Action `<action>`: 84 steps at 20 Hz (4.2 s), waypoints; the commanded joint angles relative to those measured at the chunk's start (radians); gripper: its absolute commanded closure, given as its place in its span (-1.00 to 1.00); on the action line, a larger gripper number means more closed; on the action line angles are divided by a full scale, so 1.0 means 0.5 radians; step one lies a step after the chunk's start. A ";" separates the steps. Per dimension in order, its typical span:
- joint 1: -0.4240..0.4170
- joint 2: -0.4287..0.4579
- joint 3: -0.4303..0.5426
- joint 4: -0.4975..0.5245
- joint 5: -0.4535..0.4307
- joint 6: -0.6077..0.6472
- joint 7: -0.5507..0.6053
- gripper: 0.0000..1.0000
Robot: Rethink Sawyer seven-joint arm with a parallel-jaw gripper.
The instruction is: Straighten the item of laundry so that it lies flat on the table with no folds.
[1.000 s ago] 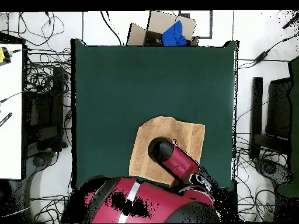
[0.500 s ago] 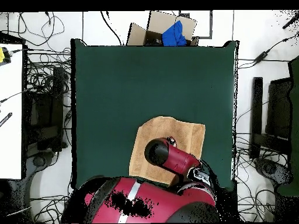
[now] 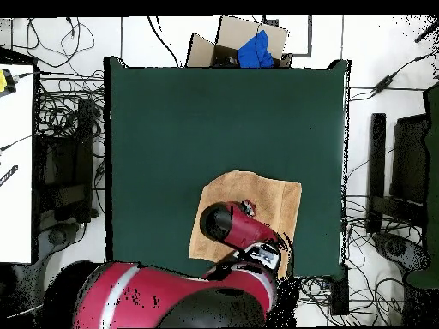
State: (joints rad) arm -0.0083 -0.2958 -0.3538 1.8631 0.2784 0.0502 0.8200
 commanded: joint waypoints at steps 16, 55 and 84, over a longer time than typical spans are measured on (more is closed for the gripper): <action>0.437 0.363 0.034 -0.510 1.073 0.918 1.575 -1.00; 0.130 -0.367 0.572 0.486 0.945 -0.035 1.896 -1.00; -0.042 -0.245 0.963 0.496 0.702 -0.626 2.729 -1.00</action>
State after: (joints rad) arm -0.0631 -0.4355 -0.0071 2.1001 0.6437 -0.2726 1.8929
